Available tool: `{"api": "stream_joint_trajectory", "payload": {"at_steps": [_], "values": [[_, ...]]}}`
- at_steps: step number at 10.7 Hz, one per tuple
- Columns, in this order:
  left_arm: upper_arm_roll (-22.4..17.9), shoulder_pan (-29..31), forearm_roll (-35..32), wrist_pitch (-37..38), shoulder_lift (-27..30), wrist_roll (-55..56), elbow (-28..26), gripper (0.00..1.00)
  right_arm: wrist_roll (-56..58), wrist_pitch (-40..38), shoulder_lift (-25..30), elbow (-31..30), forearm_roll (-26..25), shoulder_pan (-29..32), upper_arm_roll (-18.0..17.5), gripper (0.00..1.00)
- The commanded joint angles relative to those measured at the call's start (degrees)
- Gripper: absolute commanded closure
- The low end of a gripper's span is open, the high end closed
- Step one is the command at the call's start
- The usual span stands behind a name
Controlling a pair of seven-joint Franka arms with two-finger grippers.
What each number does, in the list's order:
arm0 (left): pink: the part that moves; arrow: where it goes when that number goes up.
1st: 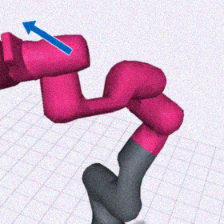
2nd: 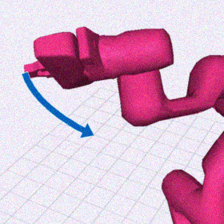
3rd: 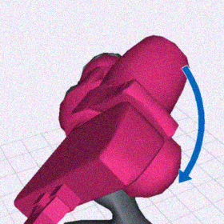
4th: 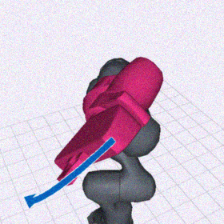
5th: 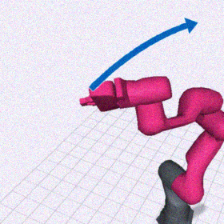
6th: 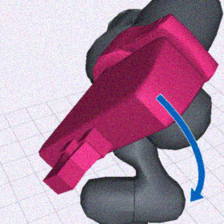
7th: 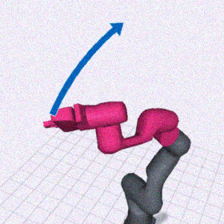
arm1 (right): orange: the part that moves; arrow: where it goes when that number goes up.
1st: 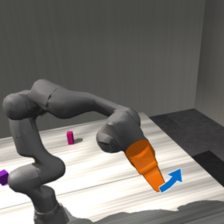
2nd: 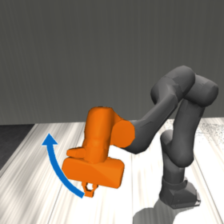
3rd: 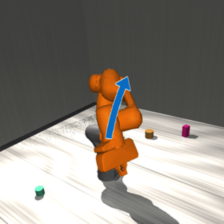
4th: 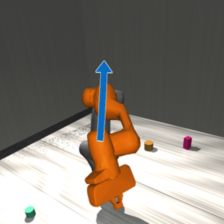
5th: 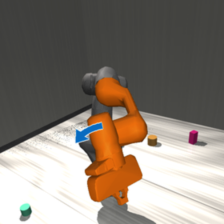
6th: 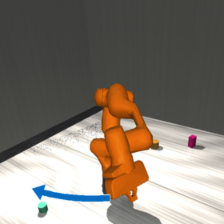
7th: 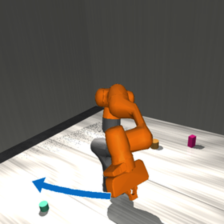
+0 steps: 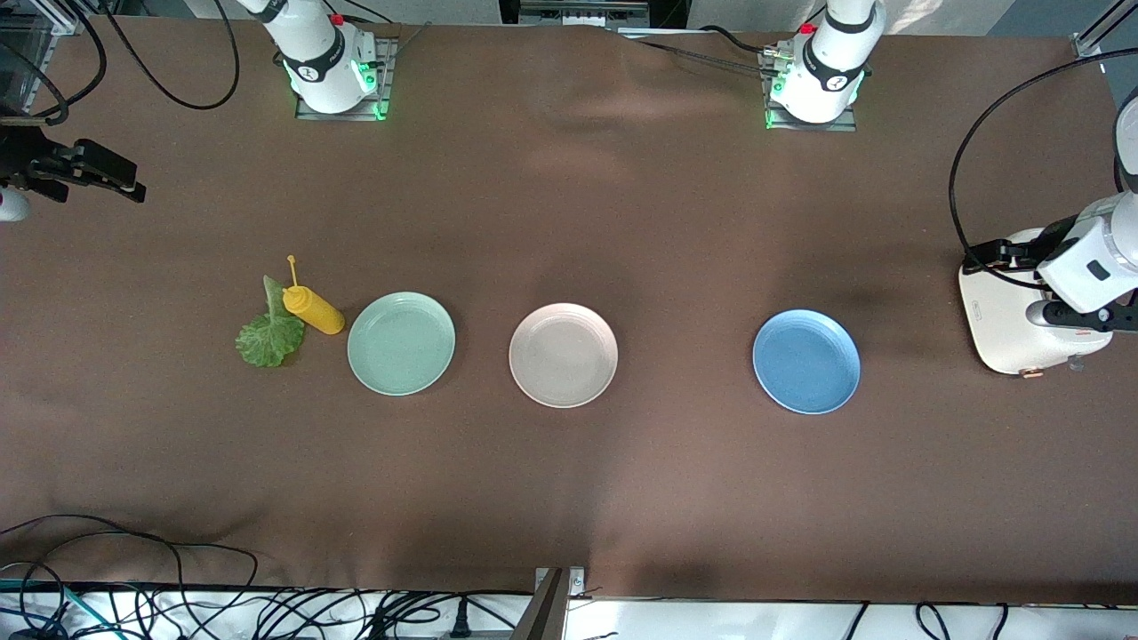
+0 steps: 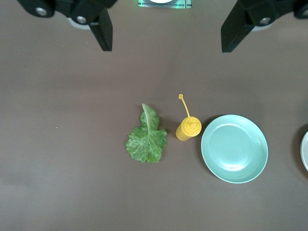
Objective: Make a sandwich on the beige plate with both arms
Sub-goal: 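Move the left gripper to the toaster and grasp a bread slice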
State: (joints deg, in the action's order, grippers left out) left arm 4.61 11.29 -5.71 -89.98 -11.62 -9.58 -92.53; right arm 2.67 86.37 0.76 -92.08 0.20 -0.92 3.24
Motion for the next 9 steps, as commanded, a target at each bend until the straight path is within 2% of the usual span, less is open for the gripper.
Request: {"api": "stream_joint_trajectory", "payload": {"at_steps": [1, 5, 9], "values": [[0.4, 5.48, -3.06, -0.2, -0.15, -4.91, -1.68, 0.0, -0.04, -0.59, -0.41, 1.29, 0.77, 0.05, 0.01, 0.0], [0.4, 12.51, -7.63, -1.07, -4.19, -7.47, -2.47, 0.0, -0.12, -0.58, -0.41, 1.29, 0.77, 0.05, 0.01, 0.0], [0.4, 15.25, -9.66, -3.18, -8.5, -10.02, -1.95, 0.0, -0.13, -0.58, -0.41, 1.37, 0.77, -0.04, 0.01, 0.0]]}}
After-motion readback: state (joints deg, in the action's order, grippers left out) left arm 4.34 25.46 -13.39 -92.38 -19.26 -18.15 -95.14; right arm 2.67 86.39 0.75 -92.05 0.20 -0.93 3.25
